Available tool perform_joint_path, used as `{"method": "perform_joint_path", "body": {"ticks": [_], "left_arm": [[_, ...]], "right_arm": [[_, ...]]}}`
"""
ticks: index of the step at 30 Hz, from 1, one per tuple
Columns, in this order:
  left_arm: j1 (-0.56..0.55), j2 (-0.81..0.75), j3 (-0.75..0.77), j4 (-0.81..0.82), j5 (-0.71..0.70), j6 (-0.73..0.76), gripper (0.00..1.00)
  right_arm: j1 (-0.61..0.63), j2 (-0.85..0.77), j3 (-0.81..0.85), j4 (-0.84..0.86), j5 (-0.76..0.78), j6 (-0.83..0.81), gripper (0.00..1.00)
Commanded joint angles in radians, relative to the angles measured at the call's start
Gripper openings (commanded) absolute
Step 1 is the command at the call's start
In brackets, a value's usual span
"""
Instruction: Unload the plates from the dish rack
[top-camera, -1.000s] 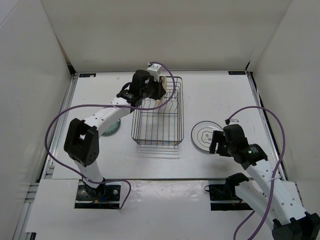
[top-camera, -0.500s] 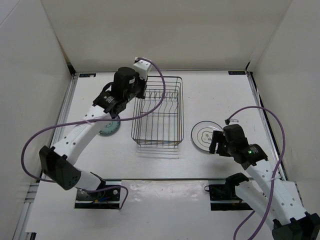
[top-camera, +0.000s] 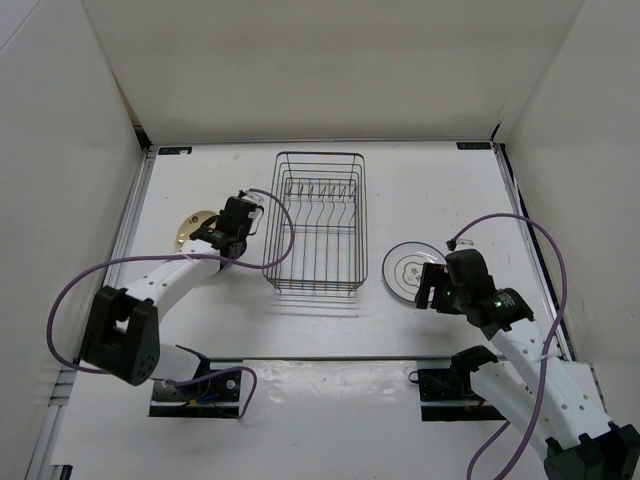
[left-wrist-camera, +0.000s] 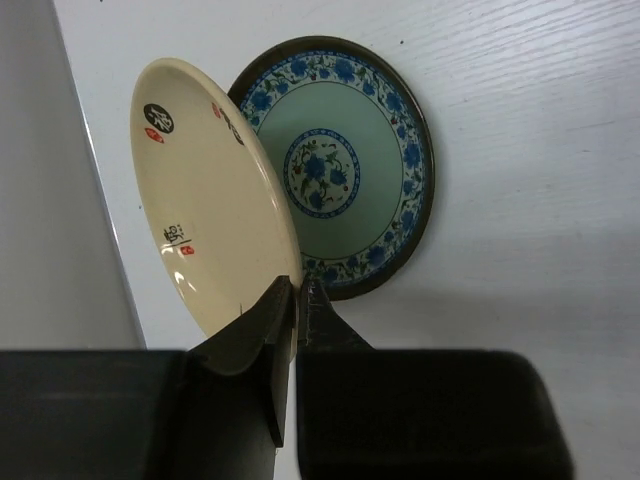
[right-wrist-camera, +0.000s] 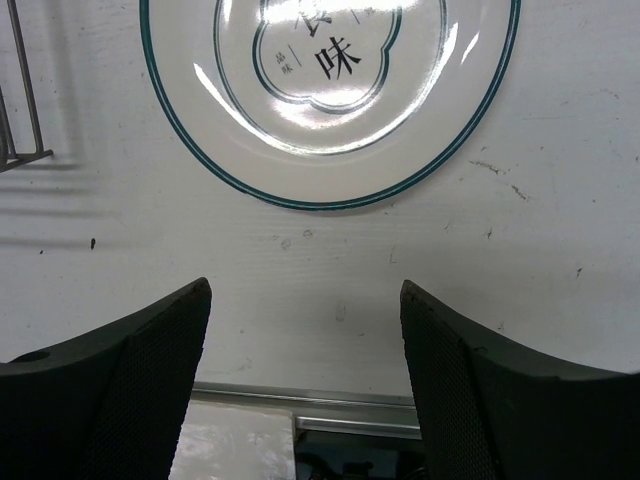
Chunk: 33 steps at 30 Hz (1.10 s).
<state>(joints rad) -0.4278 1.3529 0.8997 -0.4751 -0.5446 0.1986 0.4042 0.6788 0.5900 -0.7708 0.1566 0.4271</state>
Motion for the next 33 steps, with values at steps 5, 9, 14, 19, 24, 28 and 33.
{"method": "perform_joint_path", "body": {"ticks": [5, 9, 14, 19, 24, 28, 33], "left_arm": [[0.037, 0.083, 0.001, 0.124, -0.061, -0.028, 0.01], [0.038, 0.081, -0.028, 0.156, -0.037, -0.031, 0.03], [0.037, 0.098, -0.015, 0.158, -0.009, -0.034, 0.06], [0.038, 0.123, 0.021, 0.118, 0.046, -0.065, 0.07], [0.035, 0.134, 0.025, 0.113, 0.057, -0.074, 0.21], [0.032, 0.141, 0.033, 0.092, 0.081, -0.080, 0.51], [0.024, 0.109, 0.073, 0.047, 0.078, -0.103, 1.00]], "right_arm": [[0.002, -0.012, -0.002, 0.031, -0.009, -0.016, 0.79], [0.002, -0.007, -0.005, 0.036, -0.011, -0.014, 0.79], [0.001, 0.001, -0.009, 0.041, -0.006, -0.021, 0.80], [-0.001, 0.004, -0.012, 0.045, -0.006, -0.019, 0.80], [0.001, 0.004, -0.012, 0.042, -0.005, -0.019, 0.80], [-0.001, 0.004, -0.010, 0.039, -0.005, -0.017, 0.80], [0.002, 0.002, -0.001, 0.031, -0.003, -0.016, 0.80]]}}
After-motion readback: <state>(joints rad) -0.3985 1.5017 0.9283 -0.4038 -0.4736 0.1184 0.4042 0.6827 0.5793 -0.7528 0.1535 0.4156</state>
